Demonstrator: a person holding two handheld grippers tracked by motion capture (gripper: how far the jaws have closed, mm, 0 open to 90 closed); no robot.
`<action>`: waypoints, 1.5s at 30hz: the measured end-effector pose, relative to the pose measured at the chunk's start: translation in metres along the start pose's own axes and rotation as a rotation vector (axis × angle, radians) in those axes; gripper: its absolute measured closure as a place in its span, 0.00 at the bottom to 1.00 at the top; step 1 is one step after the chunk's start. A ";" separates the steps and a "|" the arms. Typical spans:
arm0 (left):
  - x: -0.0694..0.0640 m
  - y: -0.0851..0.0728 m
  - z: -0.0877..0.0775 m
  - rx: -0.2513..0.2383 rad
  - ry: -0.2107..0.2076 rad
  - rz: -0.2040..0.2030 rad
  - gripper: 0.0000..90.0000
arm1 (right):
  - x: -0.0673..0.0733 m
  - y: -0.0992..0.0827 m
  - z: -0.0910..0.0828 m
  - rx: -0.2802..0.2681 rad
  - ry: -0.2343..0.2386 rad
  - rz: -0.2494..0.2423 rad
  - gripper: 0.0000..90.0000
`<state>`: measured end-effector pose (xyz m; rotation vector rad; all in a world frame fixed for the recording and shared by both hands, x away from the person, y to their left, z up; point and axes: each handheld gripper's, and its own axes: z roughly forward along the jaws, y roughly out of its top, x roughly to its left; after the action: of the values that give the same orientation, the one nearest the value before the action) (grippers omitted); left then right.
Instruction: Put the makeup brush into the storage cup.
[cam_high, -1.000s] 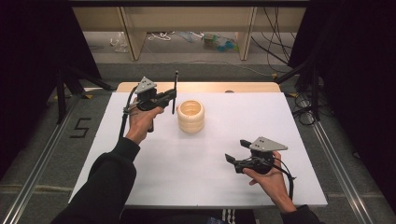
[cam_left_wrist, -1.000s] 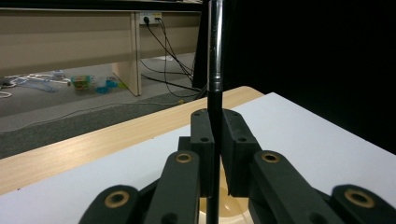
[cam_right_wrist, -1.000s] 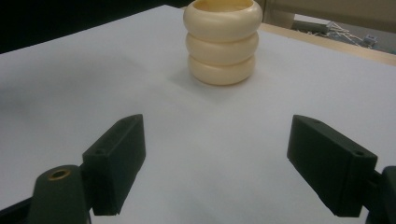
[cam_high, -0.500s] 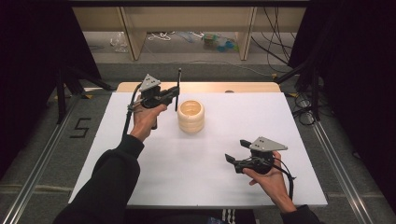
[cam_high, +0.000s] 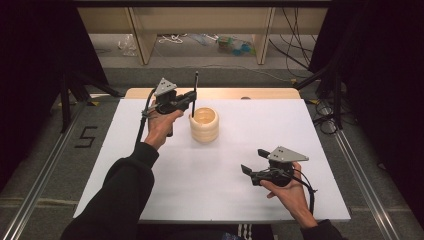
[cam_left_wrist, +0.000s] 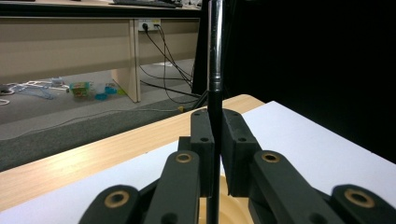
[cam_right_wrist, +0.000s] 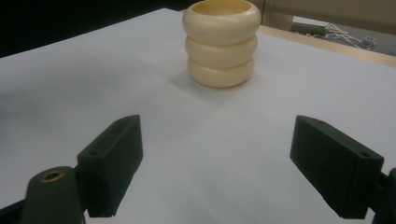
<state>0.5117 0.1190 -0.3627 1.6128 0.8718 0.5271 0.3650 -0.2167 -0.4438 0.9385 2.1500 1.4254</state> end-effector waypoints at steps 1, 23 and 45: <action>-0.001 0.001 0.001 -0.002 0.003 -0.003 0.93 | 0.000 0.001 -0.002 0.026 -0.011 -0.004 0.19; -0.007 -0.004 0.019 -0.021 -0.002 -0.003 0.93 | 0.000 0.000 -0.002 0.011 -0.006 -0.005 0.18; -0.006 -0.024 0.036 -0.004 0.025 -0.043 0.93 | 0.000 0.000 -0.001 0.020 0.005 0.006 0.19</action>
<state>0.5286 0.0929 -0.3934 1.5834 0.9223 0.5194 0.3645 -0.2175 -0.4432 0.9502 2.1707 1.4124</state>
